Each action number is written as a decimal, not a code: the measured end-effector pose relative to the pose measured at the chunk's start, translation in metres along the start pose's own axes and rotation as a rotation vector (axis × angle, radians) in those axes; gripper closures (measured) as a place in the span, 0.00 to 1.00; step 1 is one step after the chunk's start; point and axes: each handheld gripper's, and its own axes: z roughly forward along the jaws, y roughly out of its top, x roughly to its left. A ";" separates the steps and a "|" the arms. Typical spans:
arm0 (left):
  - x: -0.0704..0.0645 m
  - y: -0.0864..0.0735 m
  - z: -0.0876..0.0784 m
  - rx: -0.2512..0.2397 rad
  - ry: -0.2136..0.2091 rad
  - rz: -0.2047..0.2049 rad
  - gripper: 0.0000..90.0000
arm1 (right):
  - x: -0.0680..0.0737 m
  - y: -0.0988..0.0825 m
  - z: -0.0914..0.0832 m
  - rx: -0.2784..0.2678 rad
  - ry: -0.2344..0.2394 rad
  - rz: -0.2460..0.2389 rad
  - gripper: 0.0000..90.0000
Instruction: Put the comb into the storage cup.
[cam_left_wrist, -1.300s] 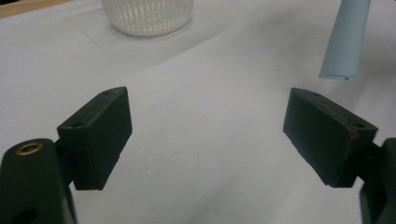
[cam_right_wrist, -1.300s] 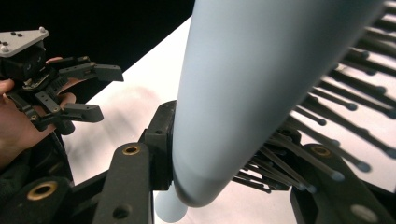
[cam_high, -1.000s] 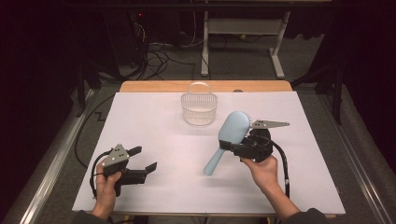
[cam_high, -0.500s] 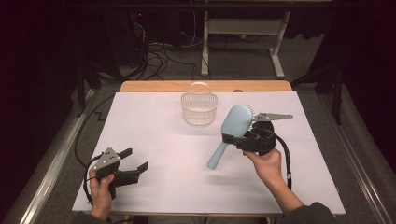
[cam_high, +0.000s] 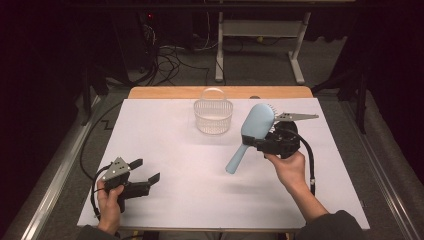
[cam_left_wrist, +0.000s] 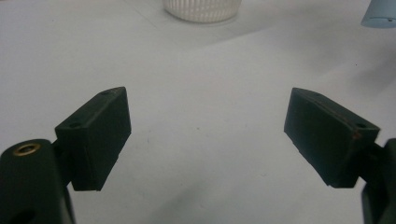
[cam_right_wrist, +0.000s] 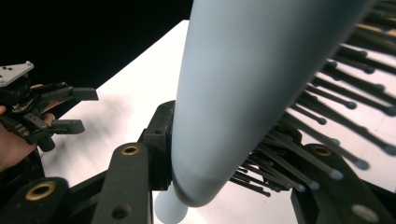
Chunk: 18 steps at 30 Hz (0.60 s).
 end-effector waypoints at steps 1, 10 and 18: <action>0.000 0.000 0.000 -0.006 0.002 -0.003 0.18 | -0.001 0.001 -0.001 -0.001 -0.003 0.001 0.62; 0.001 0.001 0.003 0.000 0.001 -0.009 0.18 | -0.006 0.014 -0.002 -0.004 -0.029 0.003 0.62; 0.002 0.001 0.003 -0.006 0.012 -0.006 0.18 | -0.007 0.023 0.000 -0.006 -0.034 -0.002 0.62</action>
